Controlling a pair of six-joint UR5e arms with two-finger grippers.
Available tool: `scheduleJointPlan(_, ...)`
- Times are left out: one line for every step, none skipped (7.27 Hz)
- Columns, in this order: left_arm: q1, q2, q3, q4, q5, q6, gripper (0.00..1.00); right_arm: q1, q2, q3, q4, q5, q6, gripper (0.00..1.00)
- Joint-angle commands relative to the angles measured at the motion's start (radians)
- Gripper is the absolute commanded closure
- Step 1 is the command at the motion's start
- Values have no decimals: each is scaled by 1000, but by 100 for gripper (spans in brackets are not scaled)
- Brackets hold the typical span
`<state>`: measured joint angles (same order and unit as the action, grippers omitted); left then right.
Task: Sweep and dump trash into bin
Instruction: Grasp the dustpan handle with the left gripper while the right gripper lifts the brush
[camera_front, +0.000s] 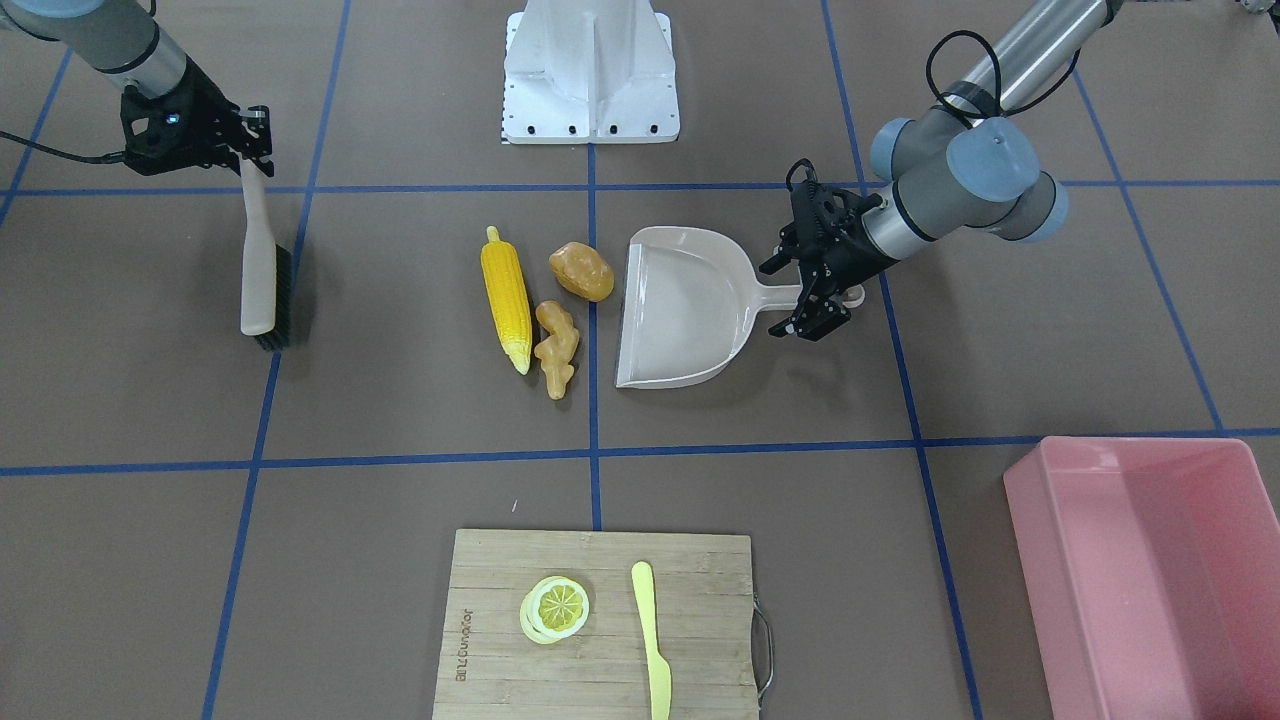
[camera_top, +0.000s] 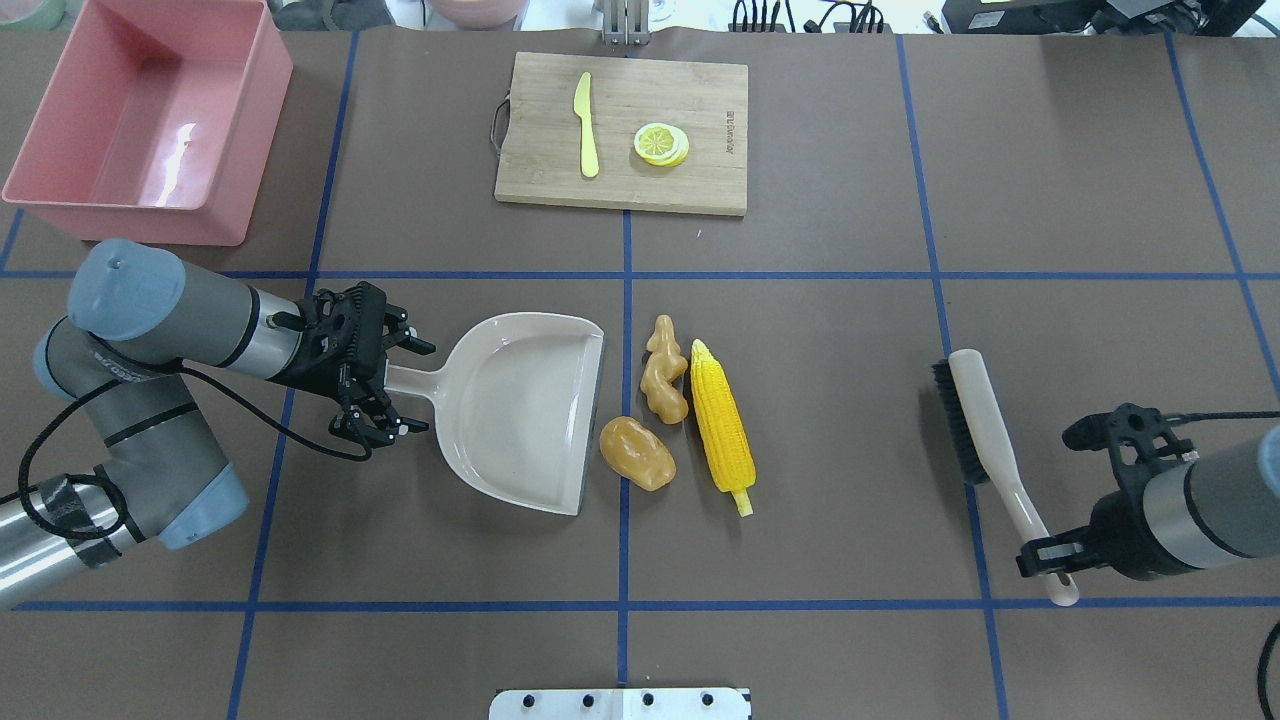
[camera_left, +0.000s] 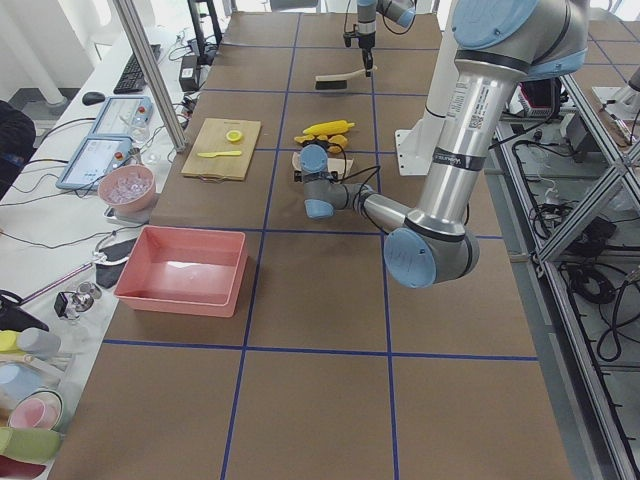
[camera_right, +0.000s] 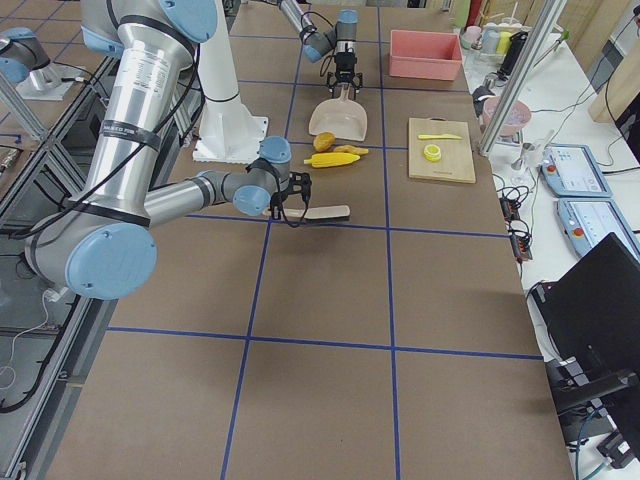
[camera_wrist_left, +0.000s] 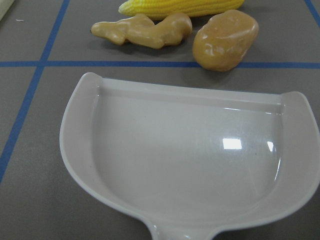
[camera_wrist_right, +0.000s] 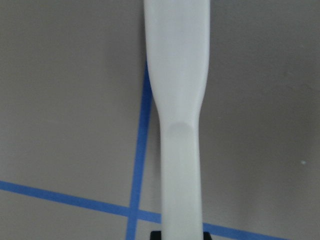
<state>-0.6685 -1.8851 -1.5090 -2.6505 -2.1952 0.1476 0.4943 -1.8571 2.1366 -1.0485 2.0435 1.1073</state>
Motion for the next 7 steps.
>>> scheduleJointPlan(1, 1, 1, -14, -1, -26, 4, -9, 120, 57, -193, -2, 5, 100)
scheduleJointPlan(1, 1, 4, -14, 0, -28, 4, -44, 180, 57, -256, -22, 14, 100)
scheduleJointPlan(1, 1, 13, -14, 0, -28, 4, -69, 288, 57, -381, -57, 16, 100)
scheduleJointPlan(1, 1, 15, -14, 0, -29, 3, -92, 397, 54, -516, -83, 16, 100)
scheduleJointPlan(4, -2, 15, -14, 0, -46, 3, -120, 479, 42, -598, -89, 17, 100)
scheduleJointPlan(10, -2, 15, -14, 0, -46, 4, -147, 508, 23, -619, -121, 23, 100)
scheduleJointPlan(13, -3, 16, -15, 0, -46, 3, -170, 547, -18, -619, -123, 52, 100)
